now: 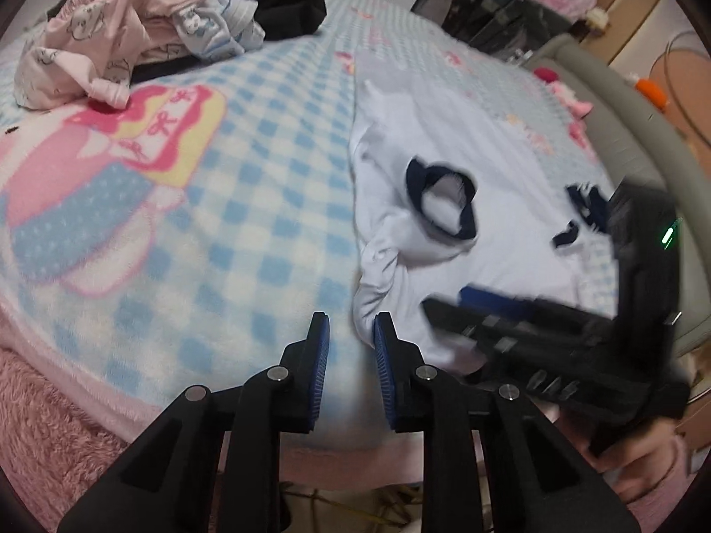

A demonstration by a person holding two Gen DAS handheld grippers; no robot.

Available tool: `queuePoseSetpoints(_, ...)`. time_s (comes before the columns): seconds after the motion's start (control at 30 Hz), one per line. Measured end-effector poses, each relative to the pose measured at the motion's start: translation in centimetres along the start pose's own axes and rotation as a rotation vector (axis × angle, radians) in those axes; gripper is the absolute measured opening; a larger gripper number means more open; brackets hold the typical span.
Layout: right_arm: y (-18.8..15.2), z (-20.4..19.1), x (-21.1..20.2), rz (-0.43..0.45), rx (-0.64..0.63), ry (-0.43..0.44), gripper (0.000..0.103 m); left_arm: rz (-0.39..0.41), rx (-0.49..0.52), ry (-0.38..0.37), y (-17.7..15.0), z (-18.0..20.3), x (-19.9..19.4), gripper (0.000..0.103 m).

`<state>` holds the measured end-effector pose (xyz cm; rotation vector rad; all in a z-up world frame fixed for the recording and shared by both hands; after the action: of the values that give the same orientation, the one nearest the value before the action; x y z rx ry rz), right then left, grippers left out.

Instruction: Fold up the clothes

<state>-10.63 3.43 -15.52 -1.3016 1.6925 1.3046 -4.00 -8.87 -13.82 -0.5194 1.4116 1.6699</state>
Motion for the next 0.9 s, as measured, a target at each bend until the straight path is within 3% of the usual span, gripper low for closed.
queuePoseSetpoints(0.17,-0.5,0.3,-0.4,-0.006,0.009,0.011,0.053,0.016,0.047,-0.01,1.5,0.9,1.4,0.024)
queuePoseSetpoints(0.3,-0.7,0.5,-0.3,-0.009,0.016,0.001,0.053,-0.042,0.041,0.104,1.2,0.2,2.4,0.011)
queuePoseSetpoints(0.47,-0.7,1.1,0.0,-0.018,0.031,0.002,0.053,-0.032,-0.024,0.059,0.4,-1.0,0.7,0.013)
queuePoseSetpoints(0.6,0.5,1.1,-1.8,0.042,0.039,0.021,0.053,0.084,-0.005,0.008,2.5,-0.6,-2.0,0.013)
queuePoseSetpoints(0.77,3.4,0.4,-2.4,0.103,-0.001,-0.007,0.053,-0.019,0.079,0.061,5.7,-0.8,2.1,0.013)
queuePoseSetpoints(0.9,5.1,0.5,0.2,0.101,-0.002,-0.101,0.053,-0.047,0.087,-0.038,5.1,0.0,5.0,0.013)
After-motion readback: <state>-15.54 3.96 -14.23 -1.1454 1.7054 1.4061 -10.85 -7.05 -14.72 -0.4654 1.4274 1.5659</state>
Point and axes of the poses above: each gripper's, at about its wrist camera, not at the fingertips, and x roughly the way its jaws point, z to its right, y to its top, the point moved 4 cm from there along x, roughly the way its jaws point, and after that the axes turned 15 degrees about x, right-handed, at the moved point
